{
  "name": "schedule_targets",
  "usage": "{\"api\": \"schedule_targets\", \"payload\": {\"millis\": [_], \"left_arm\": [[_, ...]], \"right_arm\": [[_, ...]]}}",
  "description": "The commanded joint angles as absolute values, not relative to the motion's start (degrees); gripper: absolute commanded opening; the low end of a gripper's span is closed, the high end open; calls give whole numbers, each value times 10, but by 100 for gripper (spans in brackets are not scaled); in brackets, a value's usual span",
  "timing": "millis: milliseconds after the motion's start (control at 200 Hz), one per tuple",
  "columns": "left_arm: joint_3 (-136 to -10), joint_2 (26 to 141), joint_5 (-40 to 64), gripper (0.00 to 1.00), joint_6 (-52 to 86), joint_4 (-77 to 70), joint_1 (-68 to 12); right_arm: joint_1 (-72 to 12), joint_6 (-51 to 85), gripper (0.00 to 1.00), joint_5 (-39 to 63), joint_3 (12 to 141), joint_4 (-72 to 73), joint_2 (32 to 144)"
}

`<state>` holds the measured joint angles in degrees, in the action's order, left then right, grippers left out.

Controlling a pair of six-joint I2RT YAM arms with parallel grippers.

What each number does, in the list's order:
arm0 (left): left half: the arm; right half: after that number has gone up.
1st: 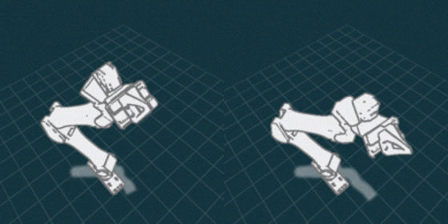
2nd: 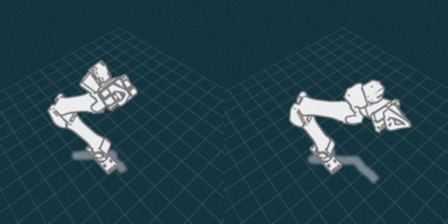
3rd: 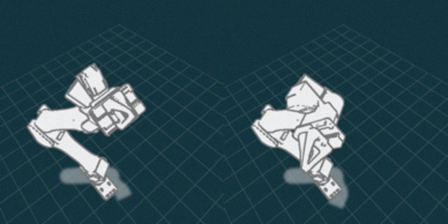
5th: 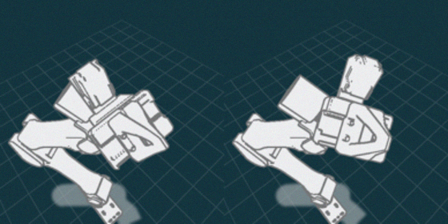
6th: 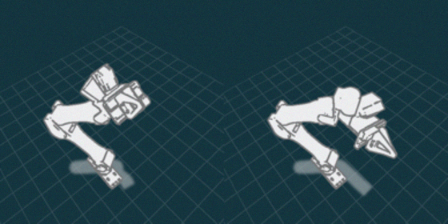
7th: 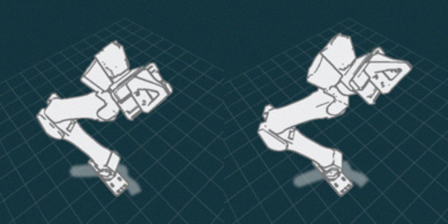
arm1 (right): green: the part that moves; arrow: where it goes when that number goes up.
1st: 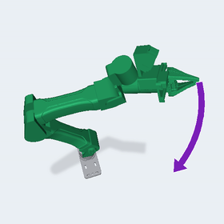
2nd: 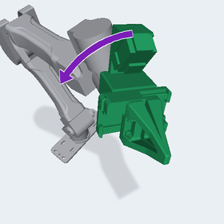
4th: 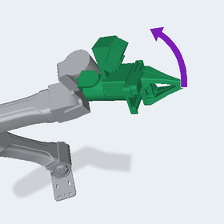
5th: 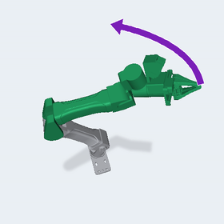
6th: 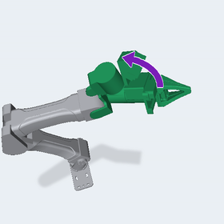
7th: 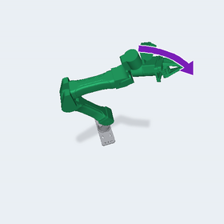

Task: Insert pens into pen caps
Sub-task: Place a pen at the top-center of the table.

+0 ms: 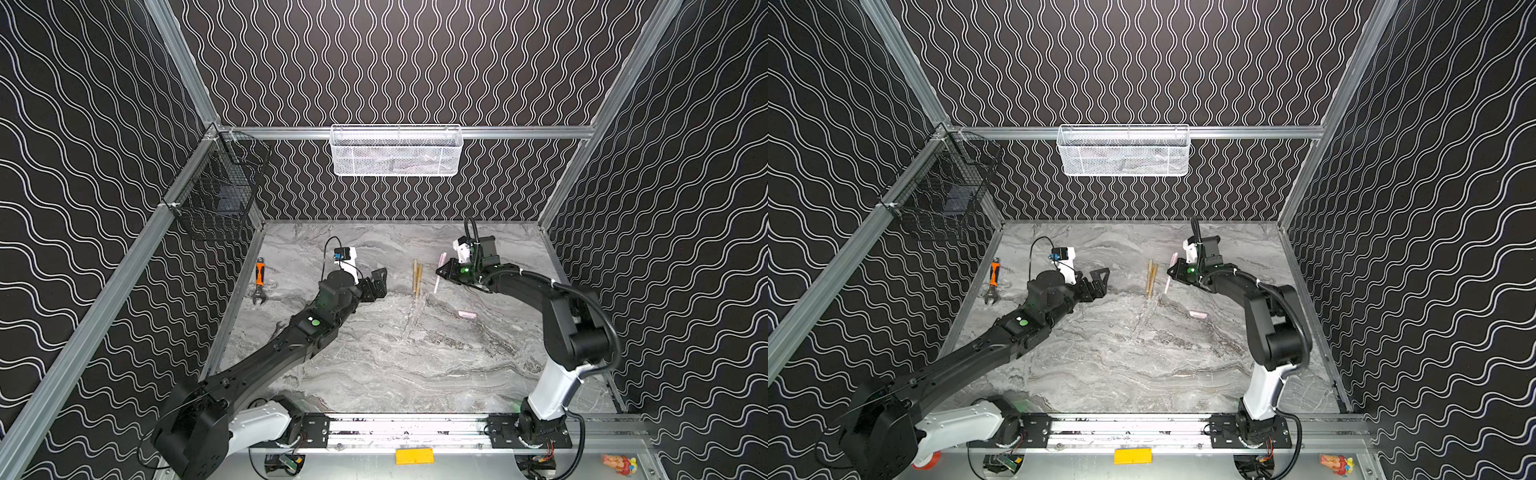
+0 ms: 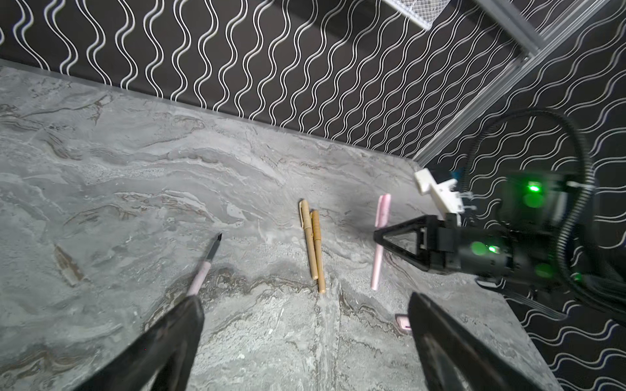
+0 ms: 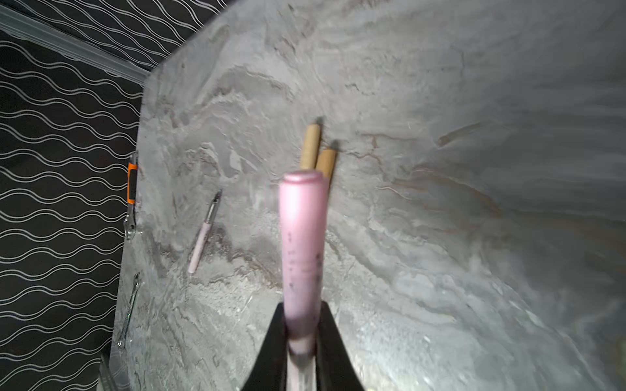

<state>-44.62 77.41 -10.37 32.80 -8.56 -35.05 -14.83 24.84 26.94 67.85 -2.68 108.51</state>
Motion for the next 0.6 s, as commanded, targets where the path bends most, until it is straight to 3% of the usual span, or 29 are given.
{"api": "schedule_targets", "payload": {"millis": [0, 140, 596], "left_arm": [[-488, 802, -134, 97, 299, -26, -336], [-545, 854, -109, 94, 289, 22, -287], [-662, 990, -136, 91, 206, 154, -268]], "right_arm": [[-147, 263, 10, 282, 691, -47, 1119], [-147, 270, 12, 278, 704, -57, 1151], [-151, 305, 22, 325, 720, -30, 1197]]}}
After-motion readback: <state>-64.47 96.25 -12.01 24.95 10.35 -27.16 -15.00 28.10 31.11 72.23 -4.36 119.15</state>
